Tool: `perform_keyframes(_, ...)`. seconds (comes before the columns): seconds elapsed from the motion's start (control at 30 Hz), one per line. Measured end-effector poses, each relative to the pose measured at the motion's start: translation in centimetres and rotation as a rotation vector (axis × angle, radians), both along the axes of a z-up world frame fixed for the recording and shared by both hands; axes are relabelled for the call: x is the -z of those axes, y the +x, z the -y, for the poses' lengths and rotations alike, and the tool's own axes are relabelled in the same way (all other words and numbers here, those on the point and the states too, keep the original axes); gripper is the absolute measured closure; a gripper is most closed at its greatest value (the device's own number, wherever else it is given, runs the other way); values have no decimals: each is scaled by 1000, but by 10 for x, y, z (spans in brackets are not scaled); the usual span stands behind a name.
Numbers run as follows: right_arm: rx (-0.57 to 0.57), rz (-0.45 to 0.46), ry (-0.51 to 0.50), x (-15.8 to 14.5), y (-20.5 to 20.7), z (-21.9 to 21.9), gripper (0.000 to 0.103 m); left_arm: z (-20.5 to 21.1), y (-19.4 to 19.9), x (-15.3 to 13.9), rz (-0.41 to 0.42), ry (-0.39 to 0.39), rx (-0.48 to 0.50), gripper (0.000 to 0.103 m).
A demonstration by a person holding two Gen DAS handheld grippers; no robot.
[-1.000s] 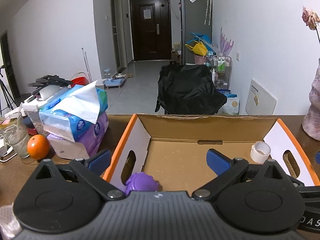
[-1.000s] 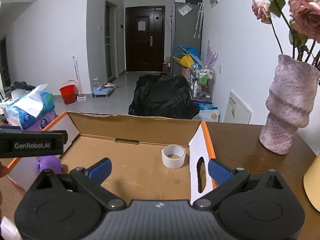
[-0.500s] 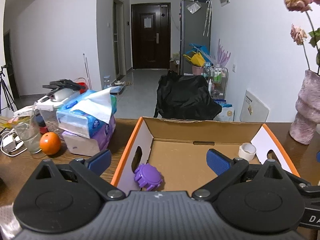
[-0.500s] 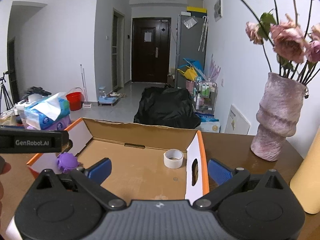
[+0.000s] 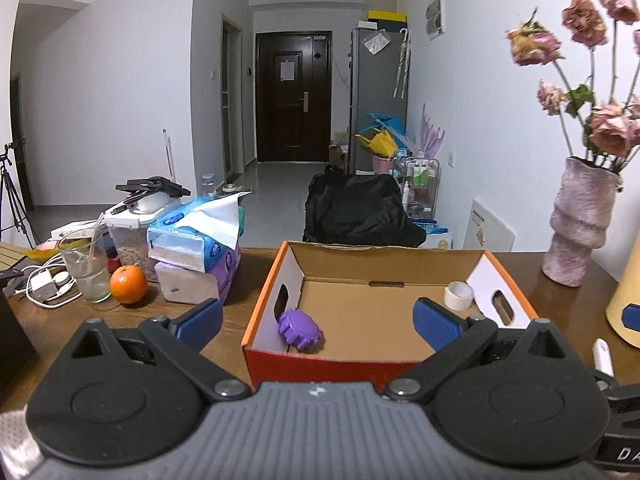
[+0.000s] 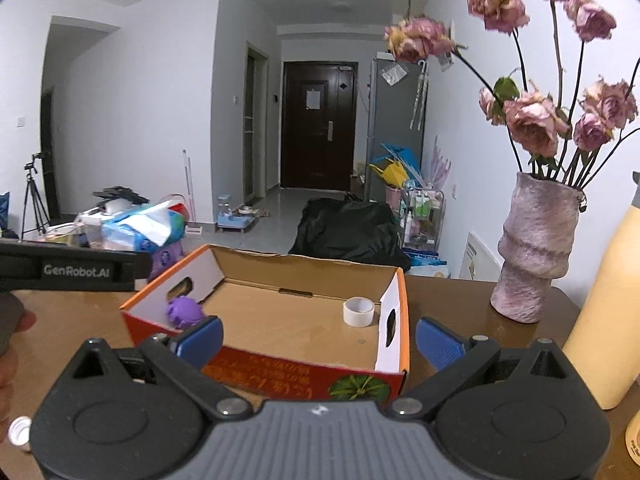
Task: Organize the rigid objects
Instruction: 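Withdraw both grippers from the box back over the table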
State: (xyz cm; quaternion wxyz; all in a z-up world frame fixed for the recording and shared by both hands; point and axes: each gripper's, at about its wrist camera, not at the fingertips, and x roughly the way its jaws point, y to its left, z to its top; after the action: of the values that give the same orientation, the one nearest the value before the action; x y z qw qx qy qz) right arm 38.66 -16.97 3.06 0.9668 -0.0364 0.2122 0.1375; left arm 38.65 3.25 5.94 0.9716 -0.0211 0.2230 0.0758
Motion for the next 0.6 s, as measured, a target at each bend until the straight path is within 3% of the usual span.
perform_keyframes(0.6, -62, 37, -14, 5, -114, -3, 0, 2, -108, 2, 31, -5, 18, 0)
